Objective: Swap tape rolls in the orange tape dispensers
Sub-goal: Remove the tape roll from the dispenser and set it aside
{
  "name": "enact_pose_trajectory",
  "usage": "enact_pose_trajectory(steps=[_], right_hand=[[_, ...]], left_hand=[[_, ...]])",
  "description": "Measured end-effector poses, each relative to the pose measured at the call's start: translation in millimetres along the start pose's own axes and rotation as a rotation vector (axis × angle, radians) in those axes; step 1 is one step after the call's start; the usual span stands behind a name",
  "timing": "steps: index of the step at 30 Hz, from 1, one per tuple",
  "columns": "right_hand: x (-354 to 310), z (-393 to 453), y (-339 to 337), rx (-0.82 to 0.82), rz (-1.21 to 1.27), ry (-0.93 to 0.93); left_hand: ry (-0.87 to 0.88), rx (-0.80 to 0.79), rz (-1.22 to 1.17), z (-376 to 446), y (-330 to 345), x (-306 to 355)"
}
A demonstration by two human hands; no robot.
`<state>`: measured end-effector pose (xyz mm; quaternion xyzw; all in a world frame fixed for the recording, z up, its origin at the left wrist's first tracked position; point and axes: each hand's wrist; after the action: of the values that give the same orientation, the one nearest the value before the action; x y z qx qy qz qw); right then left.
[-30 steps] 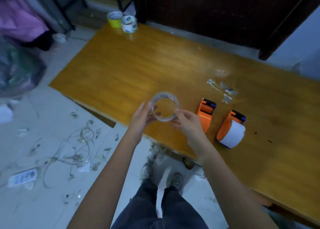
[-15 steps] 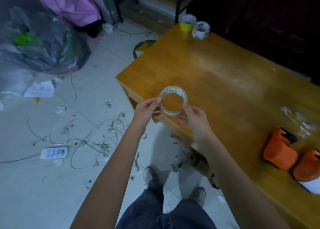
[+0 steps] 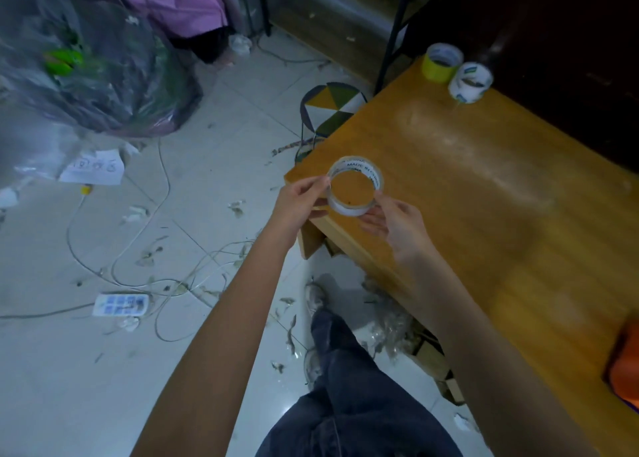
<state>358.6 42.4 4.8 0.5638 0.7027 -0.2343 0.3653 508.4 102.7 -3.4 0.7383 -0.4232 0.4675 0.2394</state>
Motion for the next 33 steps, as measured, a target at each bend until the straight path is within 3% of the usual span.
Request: enact_pose_trajectory(steps=[14, 26, 33], right_hand=[[-72, 116, 55, 0.055, 0.036, 0.026], [-107, 158, 77, 0.384, 0.281, -0.092], [-129, 187, 81, 0.585, 0.231, -0.117]], left_hand=[[0.012, -0.058, 0.172, 144, -9, 78], [-0.059, -0.457, 0.217, 244, 12, 120], [-0.071, -0.505, 0.288, 289, 54, 124]])
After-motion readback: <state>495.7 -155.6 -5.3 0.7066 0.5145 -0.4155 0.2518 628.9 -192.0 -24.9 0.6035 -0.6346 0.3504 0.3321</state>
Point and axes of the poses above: each hand's wrist, its own z-axis towards the middle knuckle, its own y-axis out of the palm, x = y × z, and after that the axes turned 3 degrees about z, right-handed
